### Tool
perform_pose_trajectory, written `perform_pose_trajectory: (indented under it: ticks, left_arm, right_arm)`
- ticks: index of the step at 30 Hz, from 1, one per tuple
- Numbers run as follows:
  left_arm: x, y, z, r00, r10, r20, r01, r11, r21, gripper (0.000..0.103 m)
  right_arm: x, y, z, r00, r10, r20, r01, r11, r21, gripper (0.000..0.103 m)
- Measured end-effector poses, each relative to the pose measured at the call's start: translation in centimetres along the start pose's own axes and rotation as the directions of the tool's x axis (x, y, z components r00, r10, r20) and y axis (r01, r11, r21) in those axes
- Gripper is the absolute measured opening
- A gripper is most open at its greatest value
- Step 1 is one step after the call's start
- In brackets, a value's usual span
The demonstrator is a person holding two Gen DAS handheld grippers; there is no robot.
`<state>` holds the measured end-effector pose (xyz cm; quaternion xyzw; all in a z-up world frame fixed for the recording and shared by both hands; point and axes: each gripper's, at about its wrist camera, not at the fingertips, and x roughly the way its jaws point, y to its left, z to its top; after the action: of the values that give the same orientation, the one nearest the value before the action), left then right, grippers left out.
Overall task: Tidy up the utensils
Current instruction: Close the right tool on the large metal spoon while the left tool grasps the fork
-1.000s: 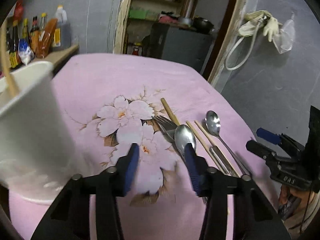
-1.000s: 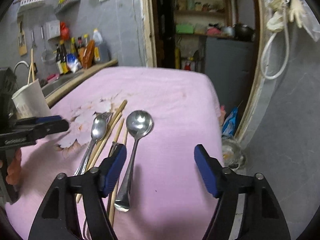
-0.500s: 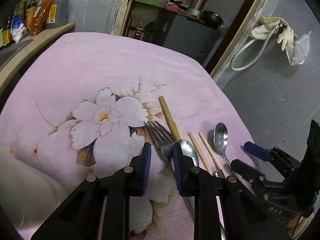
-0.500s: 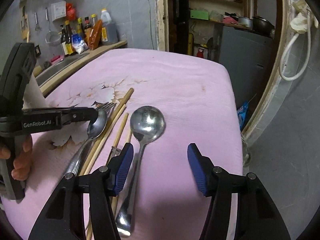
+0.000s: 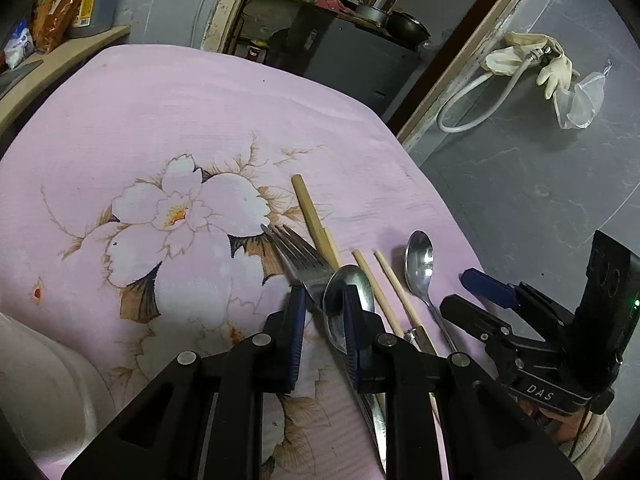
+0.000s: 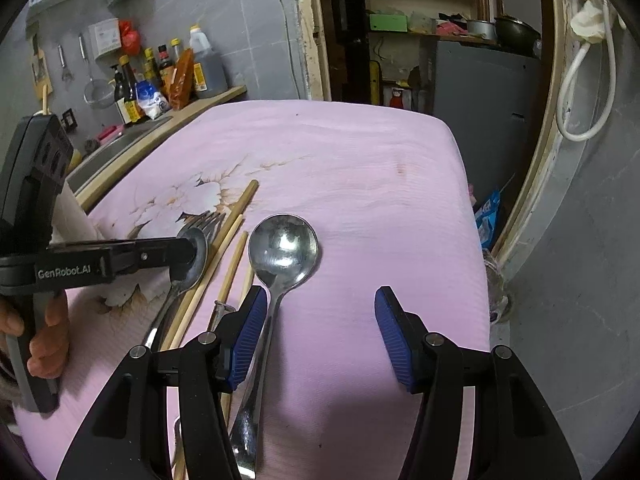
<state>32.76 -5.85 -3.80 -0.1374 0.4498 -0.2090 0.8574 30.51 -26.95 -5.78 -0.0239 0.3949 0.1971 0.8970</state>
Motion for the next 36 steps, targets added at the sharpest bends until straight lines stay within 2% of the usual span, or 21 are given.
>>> perform_pose_trajectory:
  ticks: [10,17,18,24,26,30,36]
  left_arm:
    - [-1.0,-0.3,-0.9,0.997,0.054,0.054,-0.053,0.998,-0.025,0.015]
    - [-0.1,-0.8,-0.1,0.997,0.053,0.053,-0.051,0.998,-0.043,0.015]
    - [-0.1,-0.7,0.0,0.997,0.053,0.056,-0.050,0.998,-0.046,0.015]
    - [0.9,-0.8,0.6,0.998,0.029,0.046,-0.027,0.998,-0.049,0.011]
    - [0.9,-1.0,0.6,0.999,0.012,0.045,-0.011,0.999,-0.033,0.007]
    - [1.4,-1.4,0.7,1.000,-0.010,0.019,0.010,1.000,-0.005,0.006]
    - [1.4,-0.5,1.0,1.000,-0.017,0.011,0.018,0.999,-0.040,0.006]
  right_arm:
    - [2.0,1.9,1.4,0.999,0.012,-0.031,-0.014,0.999,-0.051,0.055]
    - [3.5,2.2,2.0,0.997,0.010,-0.073,-0.016,0.996,-0.084,0.053]
    - [3.5,2.1,2.0,0.998,0.011,-0.069,-0.016,0.997,-0.079,0.041]
    - [2.3,0.6,1.7,0.999,0.049,-0.021,-0.049,0.999,-0.011,0.041]
    - [1.6,0.3,1.5,0.999,0.043,-0.002,-0.043,0.999,-0.001,0.041]
    - [0.3,-0.3,0.9,1.000,0.015,0.026,-0.016,1.000,0.011,0.041]
    - [-0.3,-1.5,0.3,0.999,0.005,0.034,-0.007,0.998,0.057,0.041]
